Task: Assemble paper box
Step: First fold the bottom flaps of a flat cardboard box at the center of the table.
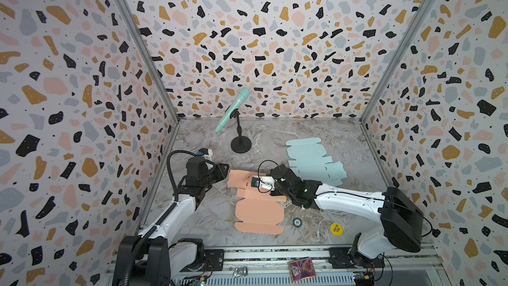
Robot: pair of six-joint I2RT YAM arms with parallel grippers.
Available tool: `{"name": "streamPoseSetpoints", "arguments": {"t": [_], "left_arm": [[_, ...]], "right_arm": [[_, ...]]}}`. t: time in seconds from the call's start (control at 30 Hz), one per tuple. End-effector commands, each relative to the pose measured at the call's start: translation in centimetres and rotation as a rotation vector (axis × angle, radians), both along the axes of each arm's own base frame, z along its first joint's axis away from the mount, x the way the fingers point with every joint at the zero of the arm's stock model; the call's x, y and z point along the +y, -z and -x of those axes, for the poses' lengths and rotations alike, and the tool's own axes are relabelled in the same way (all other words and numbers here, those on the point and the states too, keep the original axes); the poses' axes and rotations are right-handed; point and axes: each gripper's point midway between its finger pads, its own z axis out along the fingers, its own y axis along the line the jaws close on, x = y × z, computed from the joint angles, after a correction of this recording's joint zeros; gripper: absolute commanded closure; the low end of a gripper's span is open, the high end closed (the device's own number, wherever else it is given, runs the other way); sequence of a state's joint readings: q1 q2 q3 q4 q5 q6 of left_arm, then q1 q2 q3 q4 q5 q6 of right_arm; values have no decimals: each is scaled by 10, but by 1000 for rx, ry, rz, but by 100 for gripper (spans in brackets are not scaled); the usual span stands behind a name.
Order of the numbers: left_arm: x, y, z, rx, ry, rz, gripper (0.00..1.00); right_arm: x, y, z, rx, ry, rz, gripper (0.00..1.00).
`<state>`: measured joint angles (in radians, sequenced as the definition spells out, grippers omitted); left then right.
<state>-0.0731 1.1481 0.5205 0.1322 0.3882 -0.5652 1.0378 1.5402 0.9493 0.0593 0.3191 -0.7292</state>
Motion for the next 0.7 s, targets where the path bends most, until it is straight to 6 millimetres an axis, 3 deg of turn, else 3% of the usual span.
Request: {"name": "streamPoseSetpoints", "arguments": {"t": [0.0,0.4,0.67], "left_arm": [[-7,1,-1,-37,50,1,71],[-32,10,22,-35,112,2,70],[-46,3,40,-64,161,30,68]], "right_arm": [[9,-18,-5,-60,-13,-9,100],[7,-13,-8,-108,-18,29,100],[7,-9,-13,-141,-16,56,100]]}}
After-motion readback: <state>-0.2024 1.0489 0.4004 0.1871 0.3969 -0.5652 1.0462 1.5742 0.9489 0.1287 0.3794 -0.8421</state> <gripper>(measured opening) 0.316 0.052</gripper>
